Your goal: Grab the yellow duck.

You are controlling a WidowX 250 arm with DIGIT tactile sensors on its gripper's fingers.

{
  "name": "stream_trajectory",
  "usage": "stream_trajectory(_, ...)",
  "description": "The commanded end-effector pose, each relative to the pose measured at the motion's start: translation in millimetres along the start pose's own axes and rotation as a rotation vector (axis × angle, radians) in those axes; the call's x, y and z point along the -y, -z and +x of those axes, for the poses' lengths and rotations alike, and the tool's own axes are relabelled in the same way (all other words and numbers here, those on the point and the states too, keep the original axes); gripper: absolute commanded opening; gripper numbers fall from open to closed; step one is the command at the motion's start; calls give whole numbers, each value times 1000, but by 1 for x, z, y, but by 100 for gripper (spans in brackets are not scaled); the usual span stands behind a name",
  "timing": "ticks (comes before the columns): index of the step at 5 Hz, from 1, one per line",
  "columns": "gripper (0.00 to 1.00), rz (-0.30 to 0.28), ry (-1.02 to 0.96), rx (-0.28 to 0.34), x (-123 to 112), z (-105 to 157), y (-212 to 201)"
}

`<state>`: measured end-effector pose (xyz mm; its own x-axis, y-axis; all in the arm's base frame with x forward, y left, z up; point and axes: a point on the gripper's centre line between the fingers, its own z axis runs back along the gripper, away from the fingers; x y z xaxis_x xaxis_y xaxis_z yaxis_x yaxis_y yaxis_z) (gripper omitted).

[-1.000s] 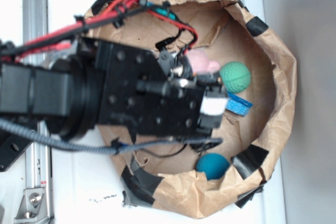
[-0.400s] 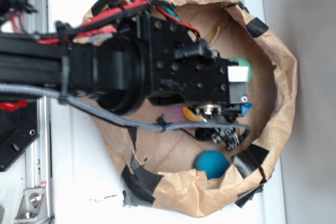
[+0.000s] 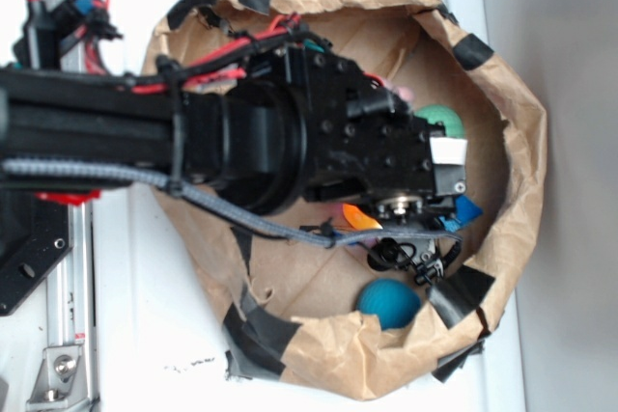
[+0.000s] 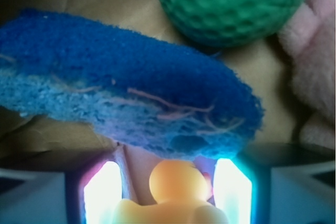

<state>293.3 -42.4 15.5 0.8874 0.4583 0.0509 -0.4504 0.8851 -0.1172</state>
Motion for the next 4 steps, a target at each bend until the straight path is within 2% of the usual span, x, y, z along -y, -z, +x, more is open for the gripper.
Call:
stream_trajectory(1,0,-11,135,-8,-5,-22,-20)
stream_trajectory(3,0,-79,495,150,-22,-9,-120)
stream_trajectory(4,0,-55,577,113,-31,1,-170)
